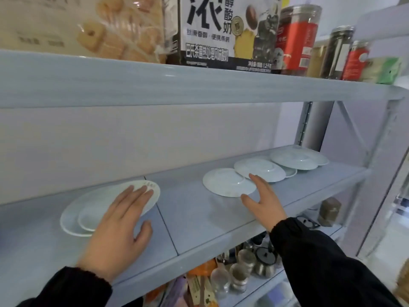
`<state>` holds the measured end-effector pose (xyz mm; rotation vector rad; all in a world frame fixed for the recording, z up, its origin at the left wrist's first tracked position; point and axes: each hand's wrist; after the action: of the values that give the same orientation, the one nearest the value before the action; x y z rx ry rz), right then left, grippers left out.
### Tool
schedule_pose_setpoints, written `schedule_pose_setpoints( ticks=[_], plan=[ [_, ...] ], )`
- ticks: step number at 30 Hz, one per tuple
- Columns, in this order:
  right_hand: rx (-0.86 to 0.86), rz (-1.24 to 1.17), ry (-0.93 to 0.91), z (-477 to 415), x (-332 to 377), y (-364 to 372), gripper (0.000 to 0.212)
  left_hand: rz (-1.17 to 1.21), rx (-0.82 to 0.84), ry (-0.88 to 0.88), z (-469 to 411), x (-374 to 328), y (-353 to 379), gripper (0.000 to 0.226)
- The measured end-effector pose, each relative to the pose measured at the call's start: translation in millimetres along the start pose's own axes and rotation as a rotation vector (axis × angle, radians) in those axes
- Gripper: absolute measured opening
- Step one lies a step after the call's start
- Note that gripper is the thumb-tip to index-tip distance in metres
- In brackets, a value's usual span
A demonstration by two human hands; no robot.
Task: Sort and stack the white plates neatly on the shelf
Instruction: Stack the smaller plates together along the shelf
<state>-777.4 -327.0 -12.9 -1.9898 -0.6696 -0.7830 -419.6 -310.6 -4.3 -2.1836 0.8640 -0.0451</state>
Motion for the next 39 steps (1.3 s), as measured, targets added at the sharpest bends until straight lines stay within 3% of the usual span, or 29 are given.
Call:
schedule_pose_setpoints(
  ticks=[4, 9, 18, 25, 30, 35, 39],
  plan=[
    [0.078, 0.108, -0.016, -21, -35, -42, 0.074, -0.06, 0.142, 0.14, -39, -53, 76, 0.059],
    [0.192, 0.193, -0.021, -36, -84, -90, 0.079, -0.113, 0.281, 0.17, -92, -113, 166, 0.064],
    [0.337, 0.275, -0.121, -60, -156, -142, 0.078, -0.163, 0.413, 0.07, -181, -189, 278, 0.072],
    [0.34, 0.233, -0.141, -76, -177, -164, 0.073, -0.314, 0.468, -0.032, -216, -199, 318, 0.072],
    [0.343, 0.177, -0.185, -79, -174, -167, 0.072, -0.455, 0.344, 0.012, -226, -200, 313, 0.059],
    [0.303, 0.094, -0.275, -84, -145, -148, 0.073, -0.173, 0.031, -0.099, -238, -176, 248, 0.029],
    [0.328, 0.035, -0.392, -85, -108, -106, 0.073, -0.038, -0.187, -0.278, -225, -147, 181, 0.029]
  ],
)
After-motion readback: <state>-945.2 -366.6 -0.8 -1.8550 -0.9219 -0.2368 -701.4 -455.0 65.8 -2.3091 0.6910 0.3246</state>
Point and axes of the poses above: each hand's wrist, its own z-axis away from the middle knuckle, its own y-axis out of the palm, x = y × z, and after that the axes turned 4 degrees about -x, right-handed
